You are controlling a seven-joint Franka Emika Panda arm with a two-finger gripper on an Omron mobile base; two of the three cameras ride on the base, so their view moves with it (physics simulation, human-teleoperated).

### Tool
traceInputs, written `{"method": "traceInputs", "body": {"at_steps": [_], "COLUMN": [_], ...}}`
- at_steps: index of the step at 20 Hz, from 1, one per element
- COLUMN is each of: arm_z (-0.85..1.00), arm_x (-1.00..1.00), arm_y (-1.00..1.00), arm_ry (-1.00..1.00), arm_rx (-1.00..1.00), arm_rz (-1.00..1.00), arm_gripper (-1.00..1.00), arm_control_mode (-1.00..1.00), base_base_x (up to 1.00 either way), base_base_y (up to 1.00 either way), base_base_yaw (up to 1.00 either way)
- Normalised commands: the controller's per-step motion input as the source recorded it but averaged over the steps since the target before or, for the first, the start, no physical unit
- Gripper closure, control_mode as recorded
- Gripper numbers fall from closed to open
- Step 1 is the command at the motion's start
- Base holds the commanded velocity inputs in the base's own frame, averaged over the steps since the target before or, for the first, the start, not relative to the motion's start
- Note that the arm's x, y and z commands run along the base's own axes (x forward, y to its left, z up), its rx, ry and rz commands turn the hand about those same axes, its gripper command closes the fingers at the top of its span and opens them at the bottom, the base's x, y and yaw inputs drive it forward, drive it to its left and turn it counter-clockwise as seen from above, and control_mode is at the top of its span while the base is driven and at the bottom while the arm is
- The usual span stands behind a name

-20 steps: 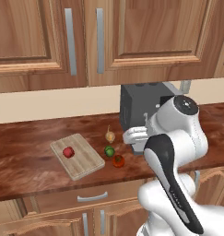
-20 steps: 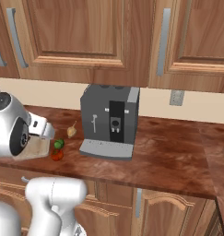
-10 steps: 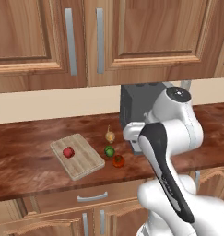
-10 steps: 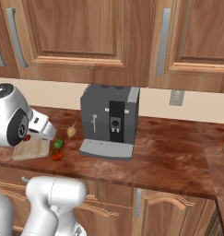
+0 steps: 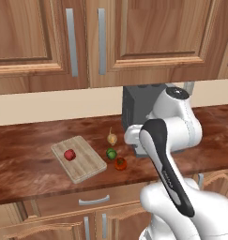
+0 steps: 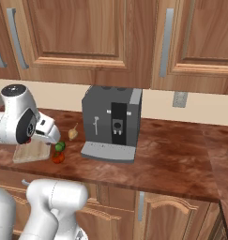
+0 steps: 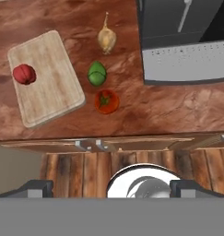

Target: Place the avocado, onion, tomato, and bell pepper on the cutting board.

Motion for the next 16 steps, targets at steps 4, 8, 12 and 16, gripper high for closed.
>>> {"method": "traceInputs", "body": {"at_steps": [4, 8, 12, 16], "arm_z": [-0.10, 0.00, -0.02, -0.09], "arm_x": [0.11, 0.07, 0.13, 0.11], "arm_y": [0.00, 0.00, 0.00, 0.00], "arm_ry": [0.01, 0.00, 0.00, 0.00], "arm_rx": [0.00, 0.00, 0.00, 0.00], "arm_rz": [0.05, 0.06, 0.05, 0.03], "arm_gripper": [-1.00, -1.00, -1.00, -1.00], "arm_control_mode": [-1.00, -1.00, -1.00, -1.00], "base_base_x": [0.00, 0.00, 0.00, 0.00], "base_base_y": [0.00, 0.00, 0.00, 0.00], "base_base_yaw": [0.00, 0.00, 0.00, 0.00]}}
